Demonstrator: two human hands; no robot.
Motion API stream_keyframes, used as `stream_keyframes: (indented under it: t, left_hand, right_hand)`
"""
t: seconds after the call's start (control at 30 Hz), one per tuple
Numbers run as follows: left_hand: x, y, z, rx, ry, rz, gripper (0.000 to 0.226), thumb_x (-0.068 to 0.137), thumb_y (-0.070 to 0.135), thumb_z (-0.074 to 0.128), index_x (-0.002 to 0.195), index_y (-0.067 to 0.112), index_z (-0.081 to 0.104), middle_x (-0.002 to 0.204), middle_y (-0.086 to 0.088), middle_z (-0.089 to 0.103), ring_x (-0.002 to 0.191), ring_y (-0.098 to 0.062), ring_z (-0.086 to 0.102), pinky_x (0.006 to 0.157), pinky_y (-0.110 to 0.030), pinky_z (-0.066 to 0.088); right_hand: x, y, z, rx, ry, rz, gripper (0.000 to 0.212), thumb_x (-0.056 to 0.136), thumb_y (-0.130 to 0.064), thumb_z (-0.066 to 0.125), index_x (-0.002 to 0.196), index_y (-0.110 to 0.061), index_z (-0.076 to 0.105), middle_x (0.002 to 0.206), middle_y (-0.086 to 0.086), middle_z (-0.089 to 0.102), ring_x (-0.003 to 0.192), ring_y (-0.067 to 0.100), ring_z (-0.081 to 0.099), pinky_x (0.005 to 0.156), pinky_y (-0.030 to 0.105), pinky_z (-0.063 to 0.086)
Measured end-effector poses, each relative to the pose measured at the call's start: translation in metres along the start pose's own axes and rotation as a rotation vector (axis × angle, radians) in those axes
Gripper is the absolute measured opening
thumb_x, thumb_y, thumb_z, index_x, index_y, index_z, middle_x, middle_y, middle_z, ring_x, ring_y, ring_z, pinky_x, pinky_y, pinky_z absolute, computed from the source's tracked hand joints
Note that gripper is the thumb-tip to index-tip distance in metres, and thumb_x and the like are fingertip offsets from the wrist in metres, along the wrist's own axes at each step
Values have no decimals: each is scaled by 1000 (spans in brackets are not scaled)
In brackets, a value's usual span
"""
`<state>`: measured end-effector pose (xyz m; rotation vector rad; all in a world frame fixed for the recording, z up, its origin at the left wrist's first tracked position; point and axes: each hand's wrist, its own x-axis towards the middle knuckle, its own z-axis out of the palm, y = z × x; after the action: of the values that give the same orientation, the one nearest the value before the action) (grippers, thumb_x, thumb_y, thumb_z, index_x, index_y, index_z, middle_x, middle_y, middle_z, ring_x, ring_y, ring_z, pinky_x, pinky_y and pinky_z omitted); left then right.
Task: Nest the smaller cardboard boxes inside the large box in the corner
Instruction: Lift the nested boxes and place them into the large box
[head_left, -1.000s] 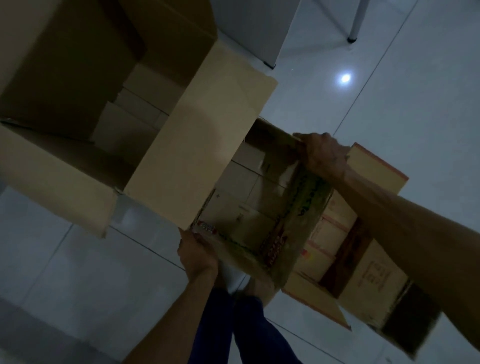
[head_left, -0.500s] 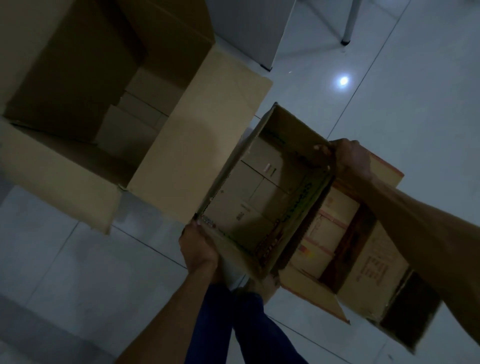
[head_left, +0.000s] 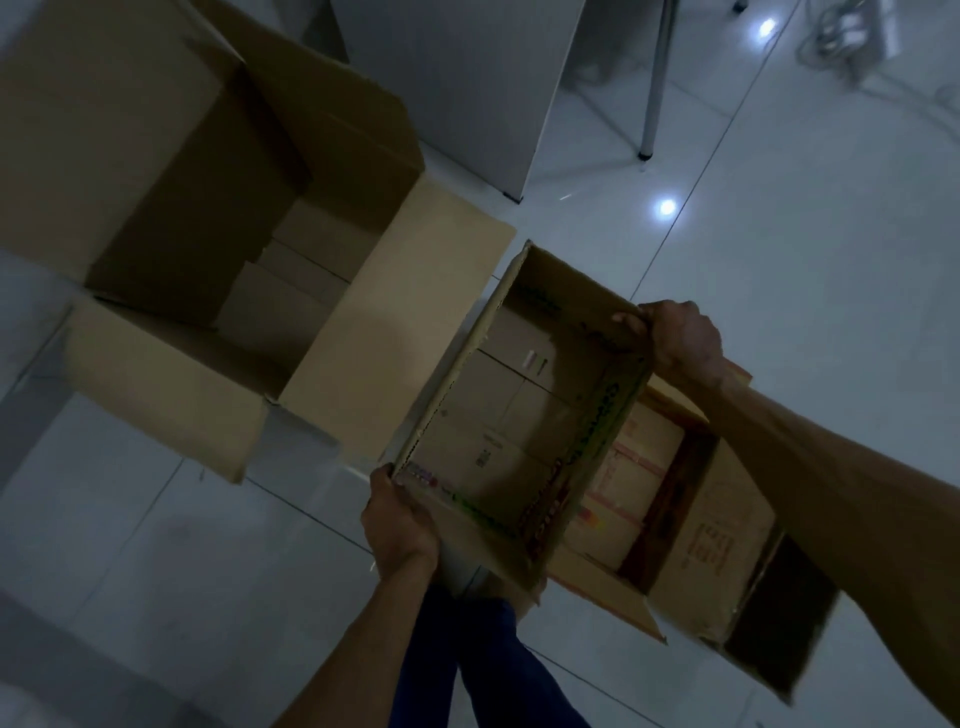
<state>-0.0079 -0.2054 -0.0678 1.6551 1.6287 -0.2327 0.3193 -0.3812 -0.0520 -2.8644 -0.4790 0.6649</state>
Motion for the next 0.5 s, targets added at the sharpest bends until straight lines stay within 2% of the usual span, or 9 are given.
stream_keyframes:
  t: [0.07, 0.13, 0.27, 0.37, 0.43, 0.5]
  left_hand:
    - [-12, 8, -11, 20, 5, 6, 37, 108, 14, 32, 139, 13, 52, 122, -23, 65, 106, -37, 65, 90, -43, 55]
    - [-27, 18, -26, 27, -2, 30, 33, 108, 14, 32, 133, 10, 54, 117, -24, 67, 103, -38, 65, 89, -46, 56]
    - [-54, 44, -69, 32, -12, 30, 28, 108, 12, 33, 124, 7, 55, 108, -17, 64, 91, -26, 58, 78, -36, 47]
    - [-74, 69, -106, -5, -25, 9, 24, 107, 10, 32, 114, 14, 54, 100, -10, 57, 88, -19, 52, 75, -29, 43]
    - [-89, 85, -132, -25, -33, 23, 19, 107, 11, 29, 104, 19, 46, 92, 0, 52, 86, -17, 50, 65, -24, 40]
    - [-107, 98, -158, -14, -40, 69, 21, 108, 8, 29, 100, 18, 46, 83, 3, 49, 82, -17, 51, 57, -23, 37]
  right_hand:
    - [-8, -6, -18, -8, -10, -19, 49, 101, -55, 49, 113, -15, 76, 81, 5, 69, 71, 25, 65, 64, 37, 55]
    - [-19, -12, -42, -18, -6, -37, 50, 102, -54, 48, 115, -14, 76, 93, 12, 74, 80, 31, 70, 73, 44, 60]
    - [-45, -29, -97, -95, 2, -75, 50, 104, -51, 45, 119, -13, 74, 95, 16, 73, 81, 34, 70, 72, 43, 58]
    - [-68, -43, -142, -109, 22, -80, 49, 105, -49, 45, 121, -13, 74, 94, 17, 73, 79, 35, 70, 71, 41, 58]
    - [-85, -52, -172, -98, 31, -67, 50, 105, -50, 45, 118, -11, 75, 92, 17, 73, 78, 34, 70, 70, 39, 56]
    - [-100, -62, -202, -90, 23, -60, 51, 105, -50, 45, 114, -10, 75, 90, 16, 72, 77, 33, 70, 69, 37, 54]
